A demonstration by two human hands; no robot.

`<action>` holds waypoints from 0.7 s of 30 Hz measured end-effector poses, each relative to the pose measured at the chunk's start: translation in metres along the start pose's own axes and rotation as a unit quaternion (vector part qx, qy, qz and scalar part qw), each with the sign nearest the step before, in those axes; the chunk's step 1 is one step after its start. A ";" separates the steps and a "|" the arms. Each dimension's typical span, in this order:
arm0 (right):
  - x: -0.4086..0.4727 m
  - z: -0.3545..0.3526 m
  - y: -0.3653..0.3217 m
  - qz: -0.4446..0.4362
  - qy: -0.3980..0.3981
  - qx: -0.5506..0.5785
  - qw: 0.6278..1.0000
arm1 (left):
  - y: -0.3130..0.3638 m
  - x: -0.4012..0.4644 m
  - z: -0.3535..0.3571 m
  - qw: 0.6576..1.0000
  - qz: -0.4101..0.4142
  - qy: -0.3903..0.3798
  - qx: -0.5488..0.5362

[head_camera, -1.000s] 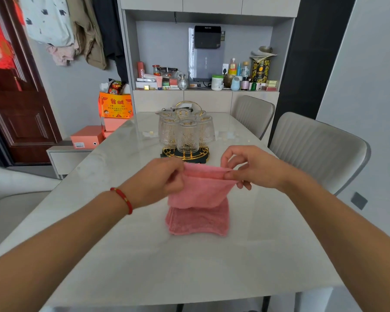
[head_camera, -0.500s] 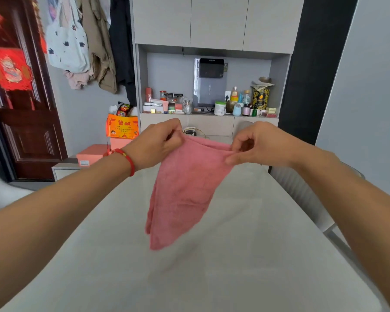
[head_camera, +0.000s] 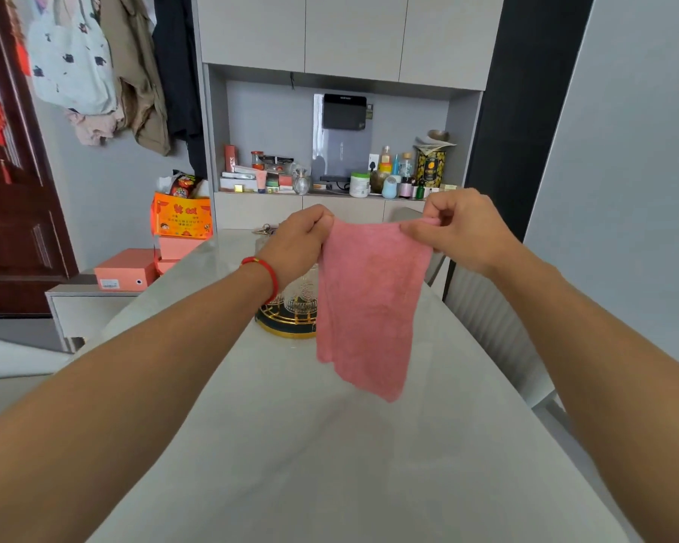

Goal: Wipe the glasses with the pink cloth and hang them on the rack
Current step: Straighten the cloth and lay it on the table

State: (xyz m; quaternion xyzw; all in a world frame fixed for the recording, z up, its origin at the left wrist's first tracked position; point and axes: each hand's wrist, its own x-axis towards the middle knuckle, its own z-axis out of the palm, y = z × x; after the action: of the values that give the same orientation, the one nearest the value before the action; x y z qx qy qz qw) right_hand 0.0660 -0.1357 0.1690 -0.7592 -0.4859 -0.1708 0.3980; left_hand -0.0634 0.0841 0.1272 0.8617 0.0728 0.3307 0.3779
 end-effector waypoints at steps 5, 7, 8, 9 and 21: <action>0.004 -0.022 0.015 -0.028 -0.018 -0.019 0.999 | 0.006 0.017 0.028 1.000 0.012 -0.023 0.006; 0.004 -0.029 0.020 -0.047 -0.019 -0.041 0.998 | 0.011 0.018 0.032 0.996 0.066 -0.046 0.033; 0.004 -0.034 0.024 -0.055 -0.020 -0.056 0.997 | 0.013 0.018 0.032 0.993 0.091 -0.067 0.042; 0.003 -0.037 0.026 -0.060 -0.026 -0.070 0.995 | 0.015 0.017 0.030 0.988 0.109 -0.092 0.051; -0.021 -0.034 0.056 0.101 -0.075 -0.038 0.991 | 0.045 0.043 0.020 0.936 0.112 -0.218 0.253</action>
State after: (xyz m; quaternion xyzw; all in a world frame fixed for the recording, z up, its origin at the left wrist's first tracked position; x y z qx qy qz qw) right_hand 0.1092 -0.1859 0.1523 -0.8297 -0.4281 -0.0908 0.3465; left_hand -0.0236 0.0565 0.1707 0.9823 -0.0268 0.1457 0.1147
